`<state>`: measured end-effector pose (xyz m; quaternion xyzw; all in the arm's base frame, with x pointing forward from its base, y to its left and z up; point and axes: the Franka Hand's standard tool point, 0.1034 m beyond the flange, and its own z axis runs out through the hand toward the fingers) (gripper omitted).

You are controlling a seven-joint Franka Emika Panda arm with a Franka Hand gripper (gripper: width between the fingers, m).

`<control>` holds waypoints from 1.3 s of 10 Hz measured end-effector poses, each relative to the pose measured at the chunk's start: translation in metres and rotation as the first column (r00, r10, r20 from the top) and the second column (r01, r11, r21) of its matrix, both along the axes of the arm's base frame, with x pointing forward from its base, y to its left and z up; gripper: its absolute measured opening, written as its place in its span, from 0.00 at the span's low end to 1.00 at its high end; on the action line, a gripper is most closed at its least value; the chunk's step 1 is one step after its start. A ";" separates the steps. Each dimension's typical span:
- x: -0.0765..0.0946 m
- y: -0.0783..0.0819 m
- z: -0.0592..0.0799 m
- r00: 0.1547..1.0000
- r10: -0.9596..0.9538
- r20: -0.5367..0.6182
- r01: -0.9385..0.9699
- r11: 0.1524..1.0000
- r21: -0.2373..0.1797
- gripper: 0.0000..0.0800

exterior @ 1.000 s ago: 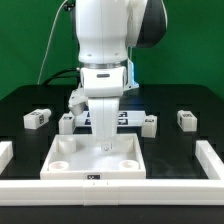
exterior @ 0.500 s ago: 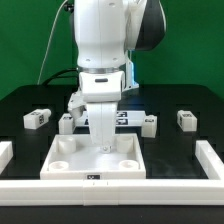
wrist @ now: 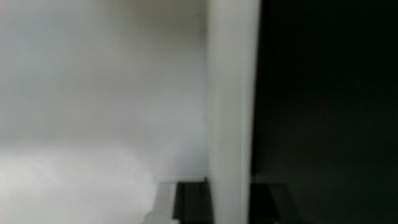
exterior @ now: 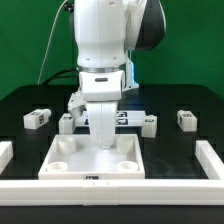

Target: Assemble one leg

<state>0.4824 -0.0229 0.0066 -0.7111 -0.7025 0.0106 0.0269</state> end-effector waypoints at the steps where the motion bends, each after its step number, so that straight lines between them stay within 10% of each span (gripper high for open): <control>1: 0.000 0.000 0.000 1.000 0.000 0.000 0.000 1.000 0.000 0.07; 5: 0.000 0.003 0.000 1.000 -0.010 0.001 0.010 1.000 0.001 0.07; 13: 0.016 0.111 0.005 1.000 -0.017 0.010 0.016 0.998 0.055 0.08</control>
Offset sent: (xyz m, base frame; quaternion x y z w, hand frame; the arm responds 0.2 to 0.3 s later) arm 0.0000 0.0000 0.0000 0.0000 0.0000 0.0000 1.0000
